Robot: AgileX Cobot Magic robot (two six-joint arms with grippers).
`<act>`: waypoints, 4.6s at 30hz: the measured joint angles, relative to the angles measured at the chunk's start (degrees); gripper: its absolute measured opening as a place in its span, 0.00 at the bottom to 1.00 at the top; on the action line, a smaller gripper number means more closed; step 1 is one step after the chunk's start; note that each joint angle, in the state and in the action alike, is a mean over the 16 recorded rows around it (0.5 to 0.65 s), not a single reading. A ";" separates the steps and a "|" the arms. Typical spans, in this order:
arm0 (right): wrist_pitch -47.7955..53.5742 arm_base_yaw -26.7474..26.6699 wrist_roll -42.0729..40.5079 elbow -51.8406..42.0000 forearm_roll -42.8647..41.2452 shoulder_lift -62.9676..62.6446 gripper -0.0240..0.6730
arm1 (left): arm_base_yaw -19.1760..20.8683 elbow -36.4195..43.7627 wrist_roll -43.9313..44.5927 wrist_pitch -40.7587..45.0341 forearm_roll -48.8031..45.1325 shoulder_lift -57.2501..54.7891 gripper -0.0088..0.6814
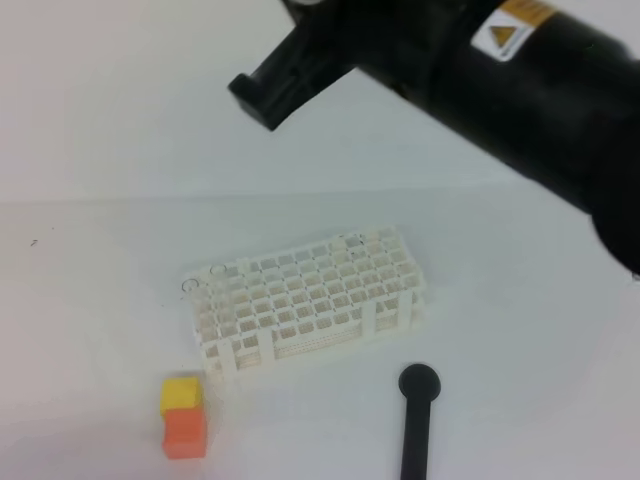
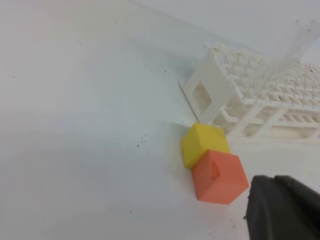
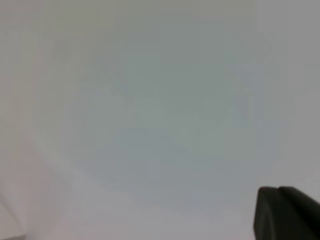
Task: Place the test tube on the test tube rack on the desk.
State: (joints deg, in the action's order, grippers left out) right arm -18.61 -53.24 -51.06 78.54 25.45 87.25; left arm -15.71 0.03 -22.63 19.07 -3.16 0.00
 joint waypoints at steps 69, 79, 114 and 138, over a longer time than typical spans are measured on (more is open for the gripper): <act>25.92 61.50 0.35 -62.38 -0.53 -68.62 0.03 | 24.90 0.00 11.00 -0.14 -1.53 0.26 0.01; 25.09 61.97 5.30 -69.45 -1.47 -75.80 0.03 | 24.90 0.00 29.36 -0.19 10.93 0.18 0.01; 39.57 55.45 45.44 -79.61 -26.76 -87.95 0.03 | 24.90 0.00 32.38 0.14 12.72 0.18 0.01; 39.47 56.17 45.45 -79.64 -27.55 -87.95 0.03 | 23.82 0.00 32.38 0.14 12.64 0.18 0.01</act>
State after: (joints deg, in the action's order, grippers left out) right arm 20.86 2.93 -5.61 -1.10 -2.09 -0.70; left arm 8.11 0.03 9.75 19.20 9.49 0.18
